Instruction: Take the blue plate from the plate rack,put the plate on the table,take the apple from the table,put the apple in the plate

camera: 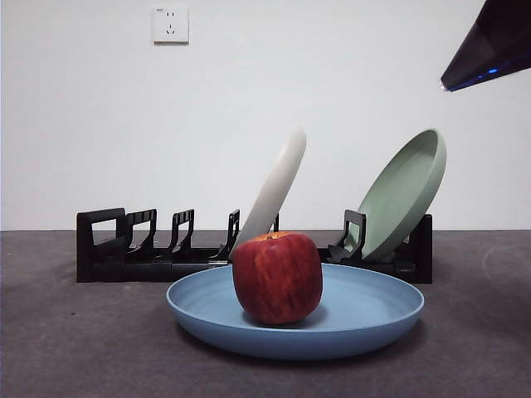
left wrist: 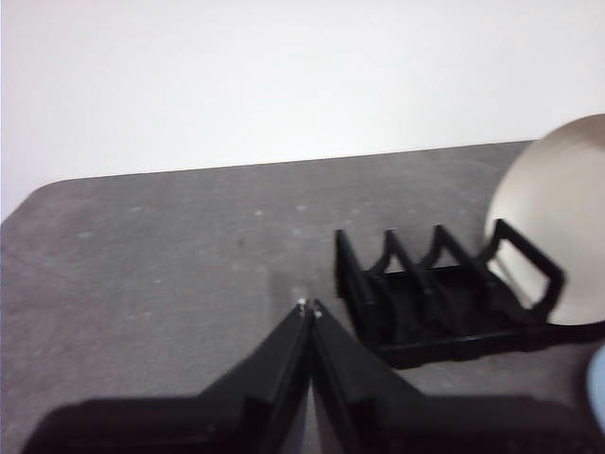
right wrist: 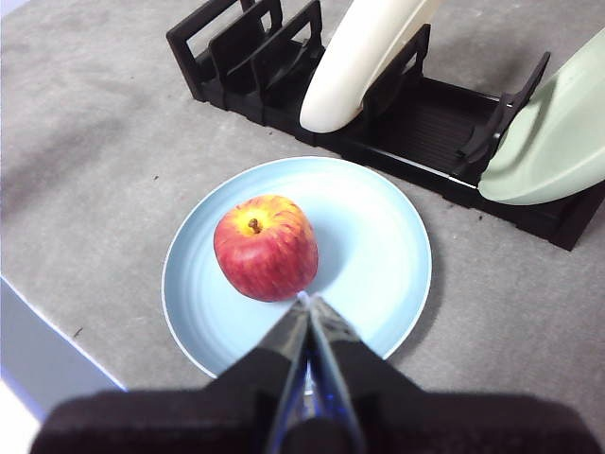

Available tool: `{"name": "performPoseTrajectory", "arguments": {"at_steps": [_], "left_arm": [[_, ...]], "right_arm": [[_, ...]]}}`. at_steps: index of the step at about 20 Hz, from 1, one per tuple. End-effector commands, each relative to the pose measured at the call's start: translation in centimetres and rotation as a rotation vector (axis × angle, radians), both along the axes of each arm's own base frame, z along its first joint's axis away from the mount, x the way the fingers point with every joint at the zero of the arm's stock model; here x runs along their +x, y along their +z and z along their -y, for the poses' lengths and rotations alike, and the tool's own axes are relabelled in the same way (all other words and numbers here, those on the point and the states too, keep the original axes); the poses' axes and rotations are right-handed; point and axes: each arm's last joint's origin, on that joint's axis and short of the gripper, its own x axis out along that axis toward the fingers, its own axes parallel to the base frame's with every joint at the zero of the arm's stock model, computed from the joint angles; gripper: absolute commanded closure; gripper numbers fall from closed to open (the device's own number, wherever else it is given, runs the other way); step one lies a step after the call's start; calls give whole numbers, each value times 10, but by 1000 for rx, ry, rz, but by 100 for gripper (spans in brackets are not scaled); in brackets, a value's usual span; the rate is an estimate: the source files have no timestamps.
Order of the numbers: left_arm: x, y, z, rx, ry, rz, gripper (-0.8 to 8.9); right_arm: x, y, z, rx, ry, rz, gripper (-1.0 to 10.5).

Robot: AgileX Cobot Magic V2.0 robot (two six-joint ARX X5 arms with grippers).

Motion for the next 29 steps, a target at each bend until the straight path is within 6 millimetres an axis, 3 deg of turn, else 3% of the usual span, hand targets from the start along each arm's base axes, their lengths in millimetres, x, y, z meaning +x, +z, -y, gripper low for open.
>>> {"name": "performPoseTrajectory", "arguments": {"at_steps": [1, 11, 29], "left_arm": [[4, -24, -2, 11, 22, 7, 815], [9, -78, -3, 17, 34, -82, 815], [9, -78, -3, -4, 36, -81, 815]], "right_arm": [[0, -3, 0, 2, -7, -9, 946], [0, -3, 0, 3, -7, -8, 946], [-1, -3, 0, 2, -3, -9, 946]]}}
